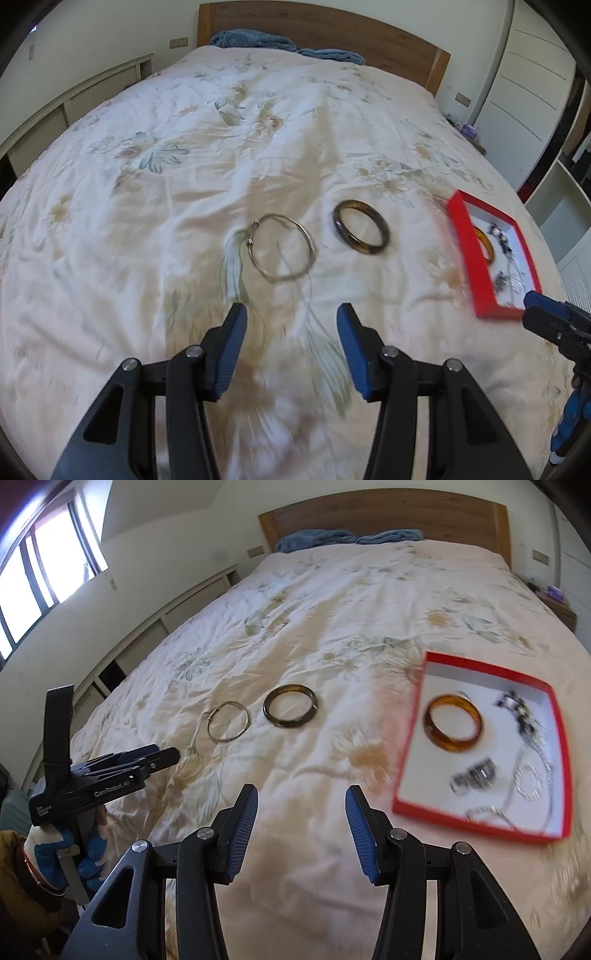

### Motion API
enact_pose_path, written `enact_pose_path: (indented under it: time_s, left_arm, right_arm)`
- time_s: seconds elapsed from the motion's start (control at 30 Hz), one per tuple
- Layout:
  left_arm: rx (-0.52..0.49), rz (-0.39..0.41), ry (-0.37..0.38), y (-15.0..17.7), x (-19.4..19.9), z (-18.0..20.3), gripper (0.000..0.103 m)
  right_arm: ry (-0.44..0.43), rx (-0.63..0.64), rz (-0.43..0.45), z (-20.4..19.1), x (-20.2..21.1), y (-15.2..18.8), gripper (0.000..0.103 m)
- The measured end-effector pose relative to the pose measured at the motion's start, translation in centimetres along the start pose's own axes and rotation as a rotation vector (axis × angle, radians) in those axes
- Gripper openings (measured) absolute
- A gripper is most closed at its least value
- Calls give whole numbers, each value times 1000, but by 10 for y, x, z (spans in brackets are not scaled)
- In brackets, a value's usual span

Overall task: Organize jewelry
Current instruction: 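Grasp the silver bangle with the left tool while the right tool grasps the dark bangle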

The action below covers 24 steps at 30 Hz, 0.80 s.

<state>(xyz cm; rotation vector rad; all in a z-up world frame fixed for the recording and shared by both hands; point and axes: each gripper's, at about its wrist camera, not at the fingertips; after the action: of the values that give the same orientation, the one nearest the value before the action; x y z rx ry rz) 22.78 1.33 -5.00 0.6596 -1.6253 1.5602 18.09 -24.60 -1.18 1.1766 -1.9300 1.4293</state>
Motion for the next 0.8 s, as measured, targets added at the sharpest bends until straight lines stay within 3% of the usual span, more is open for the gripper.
enact_pose_path:
  time_s: [0.13, 0.27, 0.4, 0.57, 0.73, 0.8]
  left_arm:
    - [-4, 3, -2, -22, -25, -12, 48]
    - [-94, 30, -3, -48, -47, -12, 47]
    - [-191, 10, 9, -61, -71, -13, 39]
    - [-228, -45, 6, -61, -105, -28, 32]
    - [-274, -62, 30, -54, -122, -29, 31]
    - [-297, -62, 28, -50, -126, -27, 31]
  right_arm:
    - [-1, 26, -16, -7, -32, -26, 50]
    - [-7, 18, -33, -8, -65, -48, 50]
    - [-12, 13, -49, -10, -95, -63, 49]
    - [-2, 7, -84, -9, -129, -73, 49]
    - [23, 1, -109, -7, -164, -84, 47]
    - [48, 1, -120, -6, -178, -88, 41]
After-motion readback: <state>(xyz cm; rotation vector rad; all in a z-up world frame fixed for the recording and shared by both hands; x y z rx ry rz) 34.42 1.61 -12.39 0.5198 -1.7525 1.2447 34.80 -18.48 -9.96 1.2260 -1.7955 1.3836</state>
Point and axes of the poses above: each gripper's, at about its wrist camera, not at the fingertips, and x roughly against the way its jaws point, z to its right, y to its underside, and after that the axes turned 9 degrees about -x, right-handed
